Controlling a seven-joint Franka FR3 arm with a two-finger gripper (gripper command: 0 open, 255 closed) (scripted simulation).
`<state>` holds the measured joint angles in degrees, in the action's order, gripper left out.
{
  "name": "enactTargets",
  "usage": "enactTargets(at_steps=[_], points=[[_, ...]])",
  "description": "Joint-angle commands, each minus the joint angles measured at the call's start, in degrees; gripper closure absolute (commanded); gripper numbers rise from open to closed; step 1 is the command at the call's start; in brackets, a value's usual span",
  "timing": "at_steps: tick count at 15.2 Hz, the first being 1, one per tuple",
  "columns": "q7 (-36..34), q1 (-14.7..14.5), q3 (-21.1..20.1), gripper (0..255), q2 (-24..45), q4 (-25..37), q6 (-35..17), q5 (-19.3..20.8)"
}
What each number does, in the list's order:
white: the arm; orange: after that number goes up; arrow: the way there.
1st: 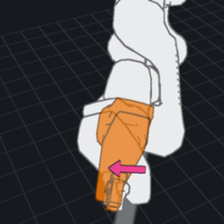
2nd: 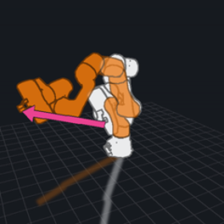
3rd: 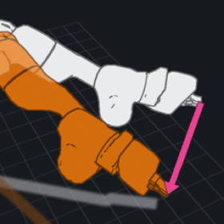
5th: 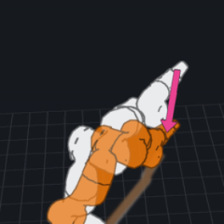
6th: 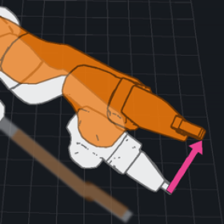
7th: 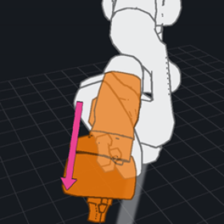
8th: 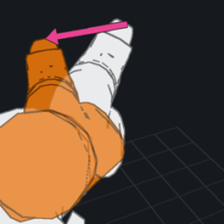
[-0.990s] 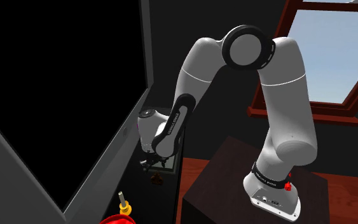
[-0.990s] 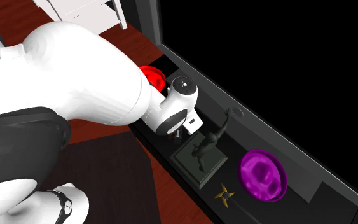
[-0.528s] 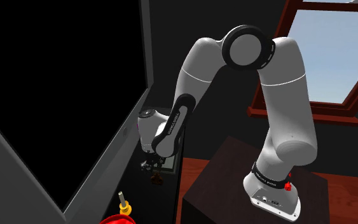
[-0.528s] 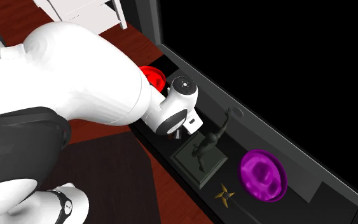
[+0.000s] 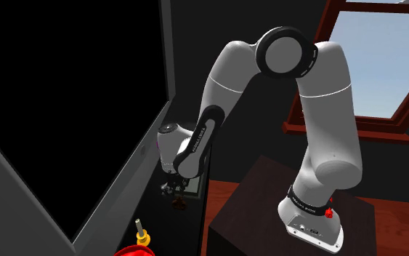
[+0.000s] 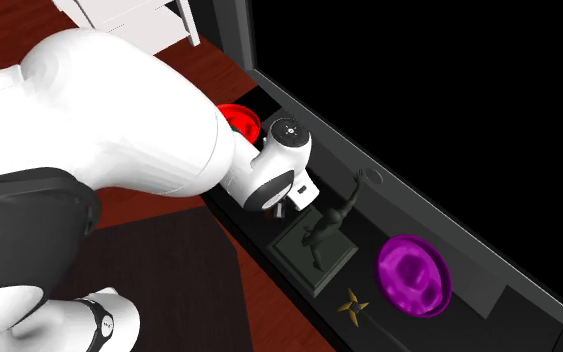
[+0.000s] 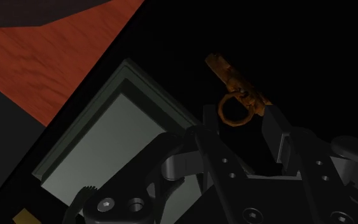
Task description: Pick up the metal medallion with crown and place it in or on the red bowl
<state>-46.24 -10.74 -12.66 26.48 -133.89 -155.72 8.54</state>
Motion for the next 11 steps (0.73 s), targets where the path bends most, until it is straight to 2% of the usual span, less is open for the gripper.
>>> enactTargets(at_steps=[1, 11], points=[[0.30, 0.35, -0.49, 255, -1.29, -0.20, 1.09, -0.49], [2.51, 2.28, -3.09, 255, -9.15, -1.46, 7.55, -3.91]])
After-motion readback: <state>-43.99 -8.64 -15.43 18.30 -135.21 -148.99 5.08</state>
